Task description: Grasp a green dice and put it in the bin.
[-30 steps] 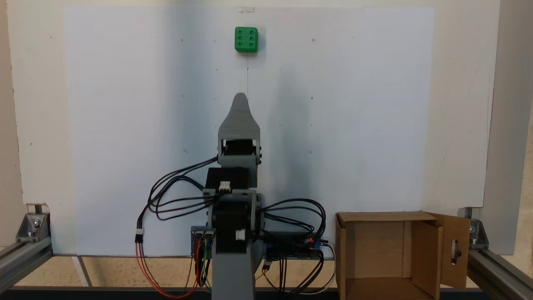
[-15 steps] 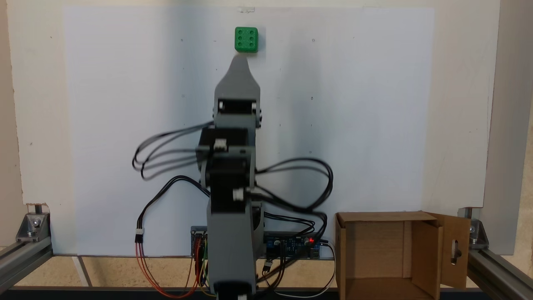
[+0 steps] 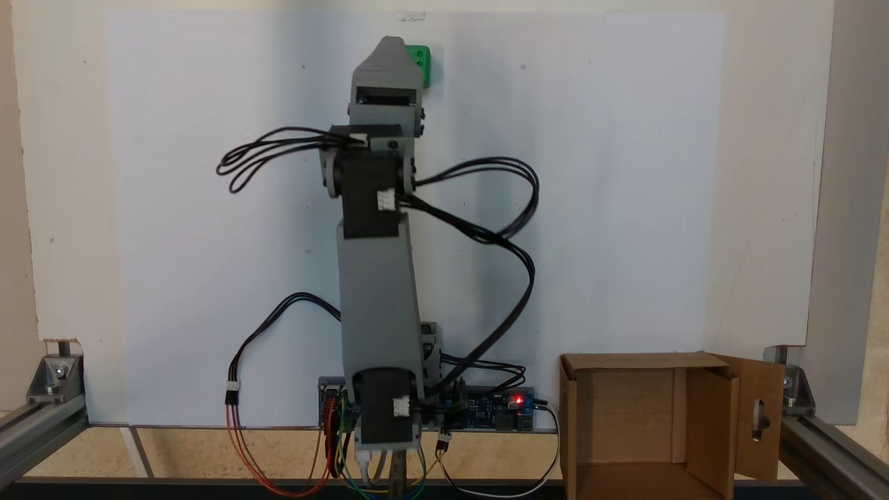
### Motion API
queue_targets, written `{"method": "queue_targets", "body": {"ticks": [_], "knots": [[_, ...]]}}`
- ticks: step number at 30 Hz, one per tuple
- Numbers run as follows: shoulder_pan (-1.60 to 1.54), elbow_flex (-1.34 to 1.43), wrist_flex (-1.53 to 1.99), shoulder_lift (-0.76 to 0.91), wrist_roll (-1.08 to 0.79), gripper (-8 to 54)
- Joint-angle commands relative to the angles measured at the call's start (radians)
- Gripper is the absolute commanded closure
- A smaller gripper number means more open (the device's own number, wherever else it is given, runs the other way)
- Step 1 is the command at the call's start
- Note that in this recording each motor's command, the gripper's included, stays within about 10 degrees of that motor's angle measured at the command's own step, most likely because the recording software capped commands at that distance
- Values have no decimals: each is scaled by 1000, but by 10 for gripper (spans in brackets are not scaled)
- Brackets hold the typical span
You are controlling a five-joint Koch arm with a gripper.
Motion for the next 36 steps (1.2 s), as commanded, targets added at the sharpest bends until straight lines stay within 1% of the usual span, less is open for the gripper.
{"method": "queue_targets", "body": {"ticks": [1,8,13,25,36], "knots": [[-20,-77,-3,-15,40,24],[-29,-166,9,-58,38,24],[-28,-270,114,-103,40,22],[12,-374,163,-259,38,21],[37,-397,199,-301,38,19]]}}
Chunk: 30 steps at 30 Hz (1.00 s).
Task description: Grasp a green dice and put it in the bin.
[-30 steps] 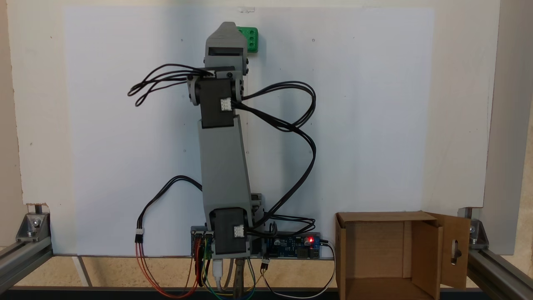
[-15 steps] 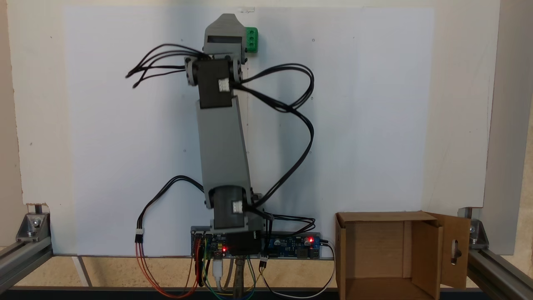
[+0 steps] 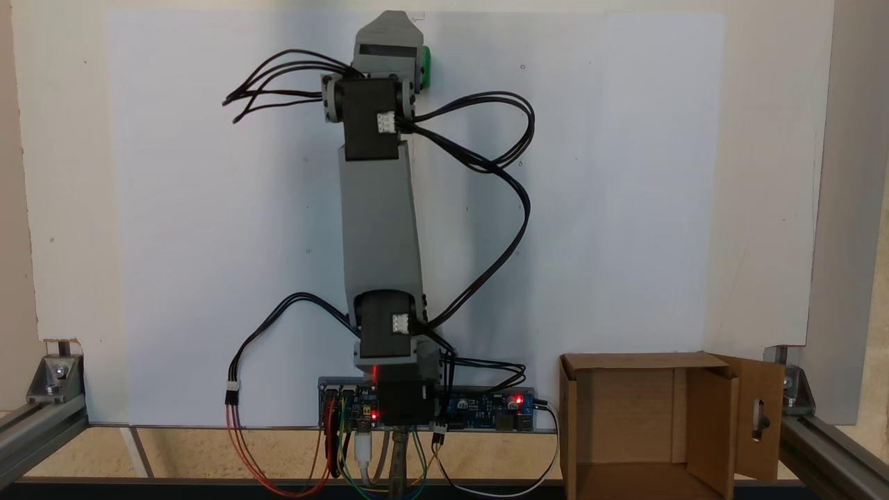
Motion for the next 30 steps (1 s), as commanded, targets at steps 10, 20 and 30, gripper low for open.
{"method": "queue_targets", "body": {"ticks": [10,20,30], "knots": [[31,-69,6,6,41,14],[25,-69,0,-14,46,15],[25,-69,-64,-92,46,16]]}}
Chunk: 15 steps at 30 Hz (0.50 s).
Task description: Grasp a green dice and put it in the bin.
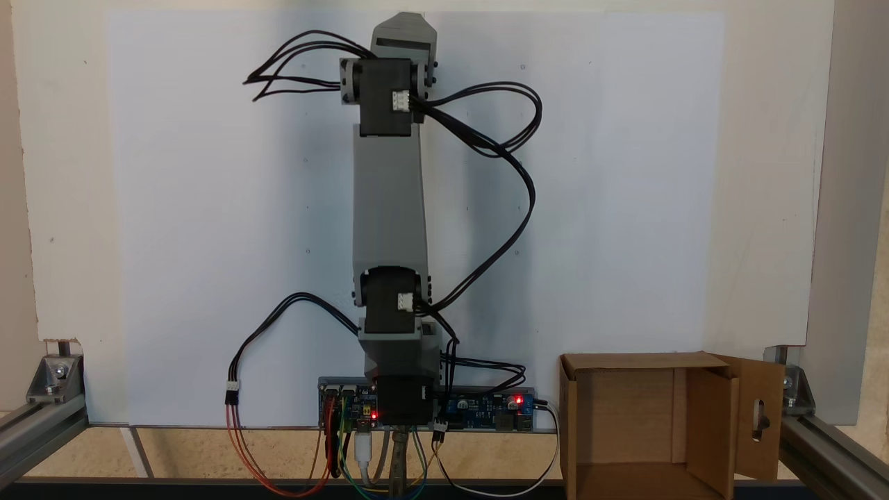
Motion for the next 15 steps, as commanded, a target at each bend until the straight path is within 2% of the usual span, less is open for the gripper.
{"method": "queue_targets", "body": {"ticks": [1,15], "knots": [[-3,-69,-25,-2,44,17],[-12,-69,-80,-124,41,24]]}}
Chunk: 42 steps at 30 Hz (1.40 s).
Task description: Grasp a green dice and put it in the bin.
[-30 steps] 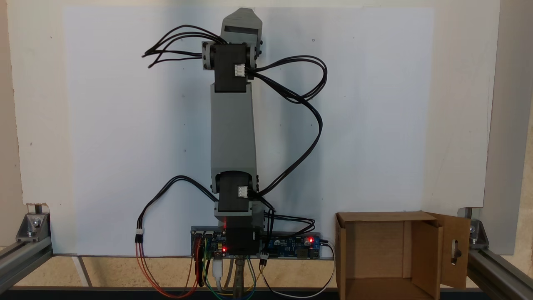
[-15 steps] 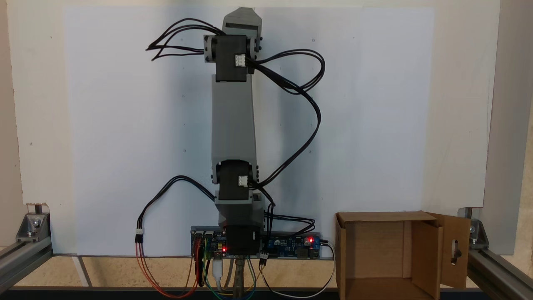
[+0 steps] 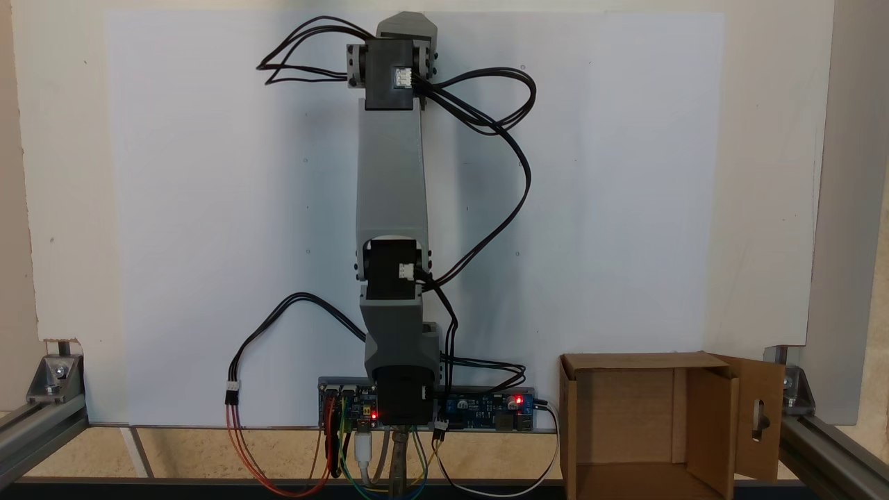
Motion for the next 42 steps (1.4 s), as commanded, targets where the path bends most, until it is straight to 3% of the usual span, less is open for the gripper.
{"method": "queue_targets", "body": {"ticks": [1,42], "knots": [[-9,-71,-9,5,41,25],[29,-69,-35,-43,35,66]]}}
